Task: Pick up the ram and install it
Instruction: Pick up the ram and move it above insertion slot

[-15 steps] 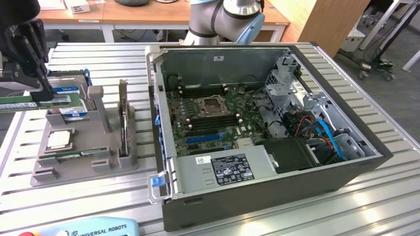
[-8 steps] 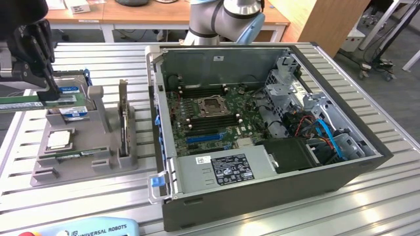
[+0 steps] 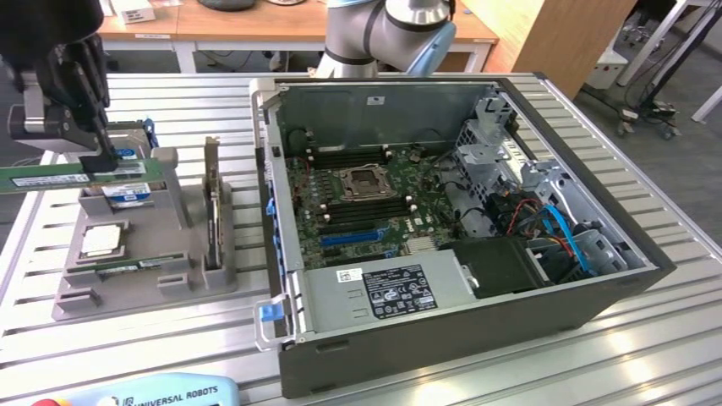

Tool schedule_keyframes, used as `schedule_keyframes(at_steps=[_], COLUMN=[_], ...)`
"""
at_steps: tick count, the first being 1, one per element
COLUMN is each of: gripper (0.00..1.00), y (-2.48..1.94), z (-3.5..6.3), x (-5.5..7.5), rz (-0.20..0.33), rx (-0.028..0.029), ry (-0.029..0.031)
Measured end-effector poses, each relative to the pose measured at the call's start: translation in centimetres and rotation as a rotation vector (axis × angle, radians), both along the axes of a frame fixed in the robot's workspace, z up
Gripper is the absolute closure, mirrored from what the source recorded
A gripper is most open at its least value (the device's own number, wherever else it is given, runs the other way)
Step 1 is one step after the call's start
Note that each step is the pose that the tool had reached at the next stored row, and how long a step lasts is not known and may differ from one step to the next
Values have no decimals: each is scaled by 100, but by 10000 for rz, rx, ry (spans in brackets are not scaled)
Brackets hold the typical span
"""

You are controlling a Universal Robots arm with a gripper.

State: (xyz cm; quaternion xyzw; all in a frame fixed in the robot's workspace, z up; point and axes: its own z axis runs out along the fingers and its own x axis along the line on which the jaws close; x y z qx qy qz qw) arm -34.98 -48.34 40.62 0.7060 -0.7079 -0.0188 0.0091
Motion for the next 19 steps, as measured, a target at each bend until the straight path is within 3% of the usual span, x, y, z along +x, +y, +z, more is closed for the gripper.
schedule_keyframes(at_steps=[19], gripper=[89], y=[0], z=[0], x=[383], rz=[1], rx=[15], ry=[1])
